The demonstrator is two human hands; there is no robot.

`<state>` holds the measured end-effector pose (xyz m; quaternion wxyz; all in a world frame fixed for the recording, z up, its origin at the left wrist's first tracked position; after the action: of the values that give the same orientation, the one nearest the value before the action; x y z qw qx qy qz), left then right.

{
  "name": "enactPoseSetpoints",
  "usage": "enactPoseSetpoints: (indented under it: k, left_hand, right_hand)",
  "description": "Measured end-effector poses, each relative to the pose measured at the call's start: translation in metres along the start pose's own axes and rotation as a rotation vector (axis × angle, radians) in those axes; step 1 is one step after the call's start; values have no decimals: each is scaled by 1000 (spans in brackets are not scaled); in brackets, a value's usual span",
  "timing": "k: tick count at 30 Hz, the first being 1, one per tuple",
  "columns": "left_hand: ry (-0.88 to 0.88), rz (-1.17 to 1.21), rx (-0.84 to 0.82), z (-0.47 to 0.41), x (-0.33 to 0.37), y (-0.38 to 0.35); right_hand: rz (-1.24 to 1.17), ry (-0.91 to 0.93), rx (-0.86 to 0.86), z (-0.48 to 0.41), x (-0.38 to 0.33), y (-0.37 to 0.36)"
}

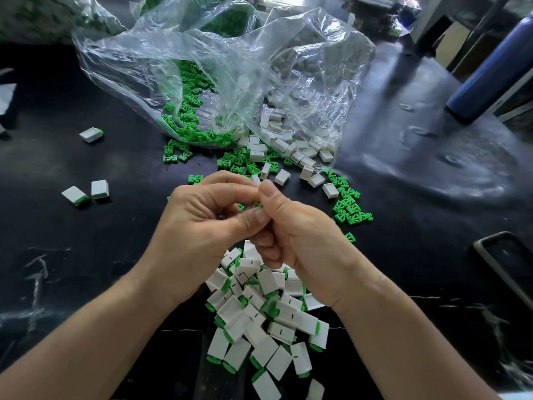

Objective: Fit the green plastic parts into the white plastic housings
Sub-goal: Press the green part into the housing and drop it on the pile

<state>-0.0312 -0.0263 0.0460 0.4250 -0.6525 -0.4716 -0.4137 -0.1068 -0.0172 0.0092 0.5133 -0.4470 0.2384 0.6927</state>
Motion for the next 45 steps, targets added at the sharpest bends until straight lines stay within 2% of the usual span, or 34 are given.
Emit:
enactPoseSetpoints:
  k: [8, 15, 22, 29, 36, 45]
  left_hand:
    - [-6, -2, -5, 0, -2, 0]
    - [38, 63, -15, 0, -2, -3]
    - [119, -2, -13, 1, -7, 3]
    - [112, 2, -52, -1, -4, 2]
    - [108, -6, -72, -3, -4, -2]
    - [89, -1, -106, -3, -3, -3]
  right_hand:
    - [-38, 18, -22, -2, 2, -3]
    - [-98, -18, -179, -2, 0, -8]
    - [-90, -12, -161, -1, -2, -1]
    - [-47, 14, -156, -1, -5, -2]
    - [127, 79, -71, -3, -6, 4]
    - [133, 117, -77, 1, -9, 0]
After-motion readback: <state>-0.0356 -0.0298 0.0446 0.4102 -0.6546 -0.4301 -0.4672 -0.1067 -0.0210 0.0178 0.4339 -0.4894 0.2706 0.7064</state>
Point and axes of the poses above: each hand's wrist, its own z-axis away from the middle knuckle, its own y-axis out of the back of the hand, x = y × z, the point moved 9 cm from there along -z, towards the middle knuckle, and after that the axes turned 9 degrees about -y, right-handed, at the moved point
